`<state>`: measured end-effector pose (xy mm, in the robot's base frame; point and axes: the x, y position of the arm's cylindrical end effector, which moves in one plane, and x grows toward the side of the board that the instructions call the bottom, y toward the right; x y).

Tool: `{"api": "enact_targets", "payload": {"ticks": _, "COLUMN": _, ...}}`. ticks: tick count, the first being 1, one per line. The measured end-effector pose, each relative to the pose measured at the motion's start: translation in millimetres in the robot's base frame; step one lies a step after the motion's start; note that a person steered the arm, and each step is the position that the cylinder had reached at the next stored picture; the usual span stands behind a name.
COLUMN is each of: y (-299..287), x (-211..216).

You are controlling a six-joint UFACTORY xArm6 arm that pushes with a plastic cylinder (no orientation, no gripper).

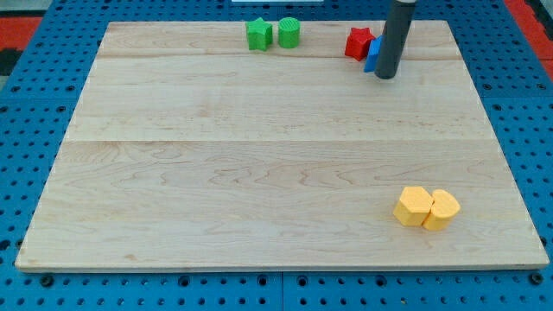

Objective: Move green blocks to the bottom center of the board

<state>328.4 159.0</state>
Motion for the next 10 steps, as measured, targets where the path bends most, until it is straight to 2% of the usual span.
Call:
{"api": "enact_targets", "payload": {"ticks": 1, "y": -2.2, "x": 13.5}}
{"api": "enact_targets", "payload": {"ticks": 3, "y": -33.0, "x": 13.5}}
{"api": "enact_targets", "payload": {"ticks": 6, "y": -43.8, "x": 11.9}}
{"api": "enact_targets", "payload": {"ticks": 9, "y": -76.4, "x": -44.1}}
{"api": "enact_targets", "payload": {"ticks": 10, "y": -79.4, "x": -84.3}}
